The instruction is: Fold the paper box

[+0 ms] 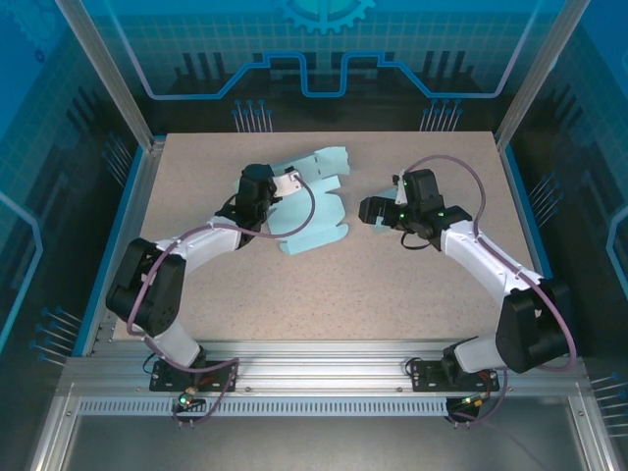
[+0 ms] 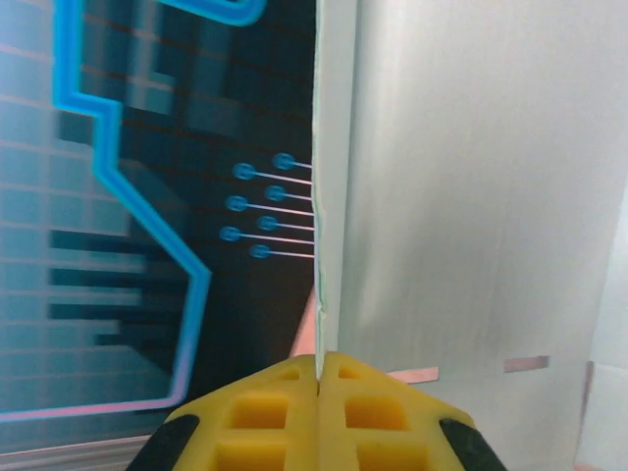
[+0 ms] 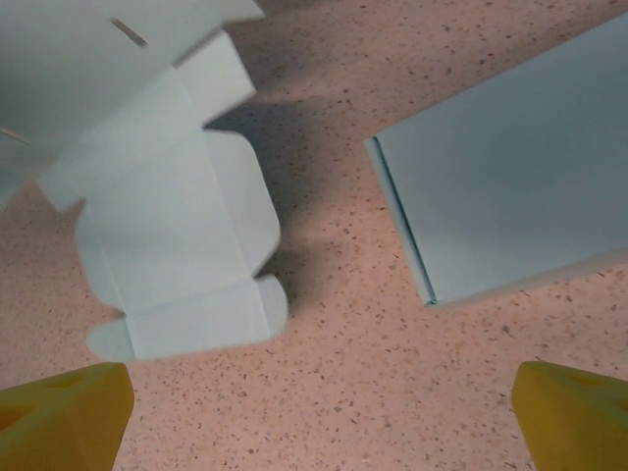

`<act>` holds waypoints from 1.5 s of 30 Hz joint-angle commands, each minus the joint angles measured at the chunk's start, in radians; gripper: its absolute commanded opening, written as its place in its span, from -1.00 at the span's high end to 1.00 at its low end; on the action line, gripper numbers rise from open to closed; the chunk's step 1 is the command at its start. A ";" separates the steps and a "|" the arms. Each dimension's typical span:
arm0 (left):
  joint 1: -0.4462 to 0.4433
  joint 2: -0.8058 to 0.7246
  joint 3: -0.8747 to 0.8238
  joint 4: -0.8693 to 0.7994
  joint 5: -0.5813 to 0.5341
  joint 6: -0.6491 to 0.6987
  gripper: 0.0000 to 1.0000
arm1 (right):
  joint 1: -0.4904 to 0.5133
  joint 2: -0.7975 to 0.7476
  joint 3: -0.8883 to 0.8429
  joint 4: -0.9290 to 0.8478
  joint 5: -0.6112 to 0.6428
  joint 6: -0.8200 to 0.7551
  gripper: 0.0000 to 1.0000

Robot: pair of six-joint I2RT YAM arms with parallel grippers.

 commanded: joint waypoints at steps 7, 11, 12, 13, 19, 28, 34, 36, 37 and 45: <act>-0.063 0.104 -0.106 0.410 -0.071 0.215 1.00 | -0.040 -0.009 -0.011 -0.001 -0.005 0.028 -1.00; -0.104 0.213 -0.161 0.721 -0.113 0.359 1.00 | -0.054 -0.008 -0.004 -0.011 -0.014 0.029 -1.00; -0.113 0.238 -0.169 0.772 -0.120 0.385 1.00 | -0.056 -0.008 -0.004 -0.009 -0.018 0.031 -1.00; -0.122 0.264 -0.180 0.833 -0.119 0.412 1.00 | -0.060 -0.007 -0.004 -0.007 -0.026 0.032 -1.00; -0.160 0.299 -0.223 0.820 -0.119 0.367 1.00 | -0.075 0.017 0.018 0.002 -0.067 0.024 -0.83; -0.143 0.236 -0.301 0.739 -0.104 0.279 1.00 | -0.080 0.147 0.132 -0.003 -0.192 -0.007 -0.54; -0.081 0.151 -0.330 0.614 -0.087 0.169 1.00 | -0.041 0.261 0.229 -0.022 -0.247 -0.035 -0.41; -0.054 0.117 -0.312 0.515 -0.080 0.091 1.00 | -0.018 0.298 0.257 -0.024 -0.239 -0.041 -0.33; -0.043 0.097 -0.298 0.446 -0.069 0.049 1.00 | -0.004 0.319 0.272 -0.020 -0.237 -0.044 -0.25; -0.023 0.082 -0.271 0.354 -0.013 -0.042 1.00 | 0.076 0.535 0.459 -0.021 -0.252 -0.063 0.27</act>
